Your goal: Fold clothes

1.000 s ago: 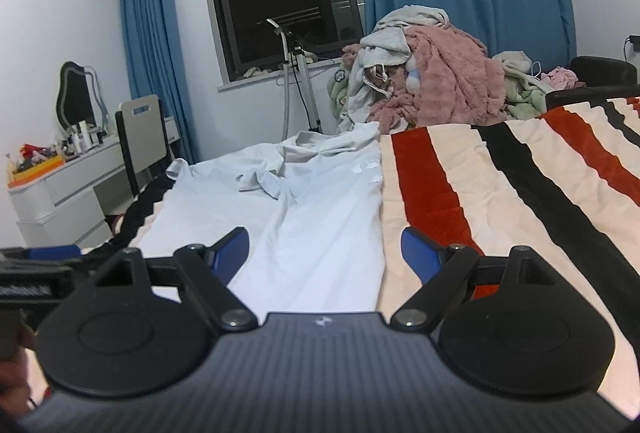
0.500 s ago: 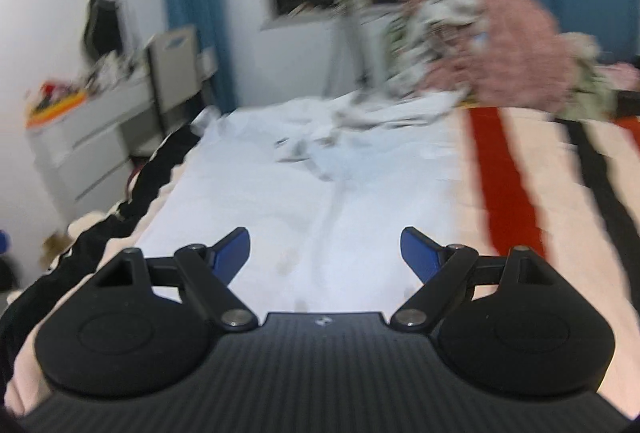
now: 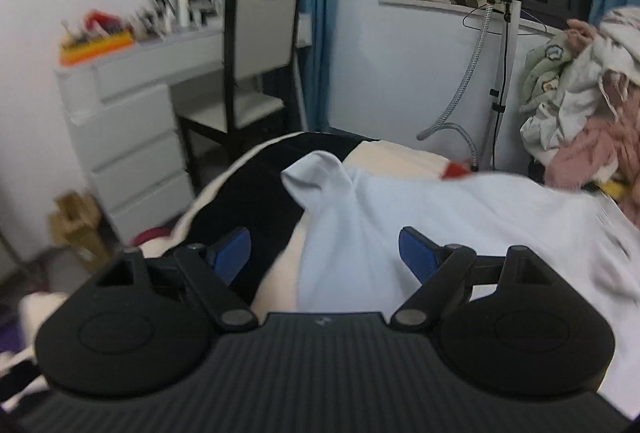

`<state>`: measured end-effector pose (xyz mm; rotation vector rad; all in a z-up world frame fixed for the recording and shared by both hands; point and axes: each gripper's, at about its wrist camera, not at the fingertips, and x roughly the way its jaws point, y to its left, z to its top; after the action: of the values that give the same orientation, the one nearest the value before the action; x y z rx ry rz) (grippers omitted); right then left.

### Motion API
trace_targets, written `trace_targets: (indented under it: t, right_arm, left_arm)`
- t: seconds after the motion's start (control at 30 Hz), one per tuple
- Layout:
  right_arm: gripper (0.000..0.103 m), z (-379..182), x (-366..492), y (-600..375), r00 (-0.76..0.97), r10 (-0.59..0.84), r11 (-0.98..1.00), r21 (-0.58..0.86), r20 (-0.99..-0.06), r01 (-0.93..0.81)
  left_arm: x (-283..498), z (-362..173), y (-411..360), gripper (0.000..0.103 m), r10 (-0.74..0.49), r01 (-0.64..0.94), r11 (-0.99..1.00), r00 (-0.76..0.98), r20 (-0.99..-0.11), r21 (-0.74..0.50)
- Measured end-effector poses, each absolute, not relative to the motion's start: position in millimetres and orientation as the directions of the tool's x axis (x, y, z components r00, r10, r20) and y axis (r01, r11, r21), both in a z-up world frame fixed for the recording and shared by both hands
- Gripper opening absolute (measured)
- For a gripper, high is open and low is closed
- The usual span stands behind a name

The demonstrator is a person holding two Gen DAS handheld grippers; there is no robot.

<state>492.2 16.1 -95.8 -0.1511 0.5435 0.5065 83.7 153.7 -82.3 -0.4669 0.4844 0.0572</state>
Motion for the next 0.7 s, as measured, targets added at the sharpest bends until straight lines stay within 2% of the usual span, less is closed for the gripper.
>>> trace_targets:
  t: [0.07, 0.17, 0.2, 0.23, 0.27, 0.33, 0.37, 0.5, 0.7]
  right_arm:
    - [0.071, -108.2, 520.1, 31.1, 0.743, 0.395, 0.888, 0.015, -0.541, -0.461]
    - [0.069, -121.8, 551.4, 36.5, 0.762, 0.362, 0.92, 0.072, -0.537, -0.386]
    - [0.065, -126.5, 558.7, 37.2, 0.758, 0.355, 0.924, 0.082, -0.547, -0.374]
    - [0.05, -131.1, 564.4, 39.9, 0.745, 0.348, 0.923, 0.067, -0.569, -0.38]
    - [0.027, -135.5, 569.8, 42.5, 0.733, 0.34, 0.921, 0.052, -0.59, -0.385]
    - [0.006, -134.6, 568.5, 43.9, 0.733, 0.327, 0.917, 0.013, -0.596, -0.399]
    - [0.005, -131.5, 565.9, 42.6, 0.74, 0.333, 0.914, 0.005, -0.584, -0.407]
    - [0.005, -91.7, 545.8, 3.7, 0.816, 0.388, 0.917, 0.086, -0.428, -0.391]
    - [0.004, -39.8, 517.5, -106.4, 0.922, 0.3, 0.95, 0.17, -0.245, -0.264]
  left_arm:
    - [91.4, -88.3, 156.4, 0.103, -0.05, -0.174, 0.883, 0.888, -0.458, -0.435]
    - [97.2, -95.6, 160.4, 0.103, -0.055, -0.179, 0.865, 0.895, -0.442, -0.469]
    - [98.7, -98.0, 161.7, 0.103, -0.056, -0.18, 0.859, 0.898, -0.437, -0.48]
    - [100.1, -100.1, 162.8, 0.103, -0.056, -0.182, 0.853, 0.9, -0.432, -0.489]
    - [101.2, -101.3, 163.5, 0.103, -0.051, -0.187, 0.85, 0.901, -0.431, -0.493]
    - [103.0, -103.5, 164.6, 0.103, -0.043, -0.197, 0.844, 0.902, -0.429, -0.499]
    - [102.7, -103.5, 164.7, 0.103, -0.039, -0.2, 0.844, 0.902, -0.43, -0.497]
    - [96.7, -101.1, 163.4, 0.103, -0.032, -0.205, 0.839, 0.906, -0.422, -0.503]
    - [84.7, -93.8, 154.7, 0.103, -0.044, -0.185, 0.843, 0.912, -0.407, -0.506]
